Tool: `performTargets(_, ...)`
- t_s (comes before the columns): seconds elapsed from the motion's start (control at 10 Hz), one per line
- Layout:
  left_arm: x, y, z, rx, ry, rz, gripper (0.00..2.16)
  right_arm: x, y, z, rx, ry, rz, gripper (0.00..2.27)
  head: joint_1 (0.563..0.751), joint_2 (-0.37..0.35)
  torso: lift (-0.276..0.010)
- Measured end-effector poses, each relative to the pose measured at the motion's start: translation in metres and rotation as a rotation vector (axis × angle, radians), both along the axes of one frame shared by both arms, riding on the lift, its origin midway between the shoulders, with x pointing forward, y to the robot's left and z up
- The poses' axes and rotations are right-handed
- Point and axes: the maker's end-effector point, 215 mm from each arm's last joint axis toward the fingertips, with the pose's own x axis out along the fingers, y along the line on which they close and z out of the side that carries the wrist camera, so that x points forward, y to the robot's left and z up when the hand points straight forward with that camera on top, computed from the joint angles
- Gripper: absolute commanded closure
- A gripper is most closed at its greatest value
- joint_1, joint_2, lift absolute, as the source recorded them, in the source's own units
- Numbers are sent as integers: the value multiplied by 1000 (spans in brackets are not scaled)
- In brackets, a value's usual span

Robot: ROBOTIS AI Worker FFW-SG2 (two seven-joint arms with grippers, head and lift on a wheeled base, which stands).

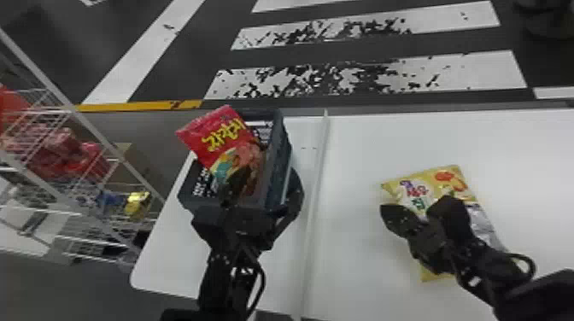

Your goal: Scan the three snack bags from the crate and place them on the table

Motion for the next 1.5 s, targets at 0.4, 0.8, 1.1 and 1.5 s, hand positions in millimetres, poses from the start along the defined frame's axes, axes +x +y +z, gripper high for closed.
performTargets(0.4, 1, -2, -1, -4, 4, -6, 87, 10, -39, -18, -85, 23, -59, 2253, 695, 234, -62)
performTargets(0.8, 2, -6, -4, -7, 12, -13, 90, 29, -91, -16, -140, 9, -110, 2253, 695, 163, -62)
performTargets(1.1, 3, -8, -6, -10, 17, -17, 90, 28, -109, -5, -146, 5, -113, 2253, 695, 133, -62)
performTargets(1.5, 4, -11, -10, -12, 26, -22, 90, -13, -86, -7, -98, 73, -56, 2253, 695, 168, -62)
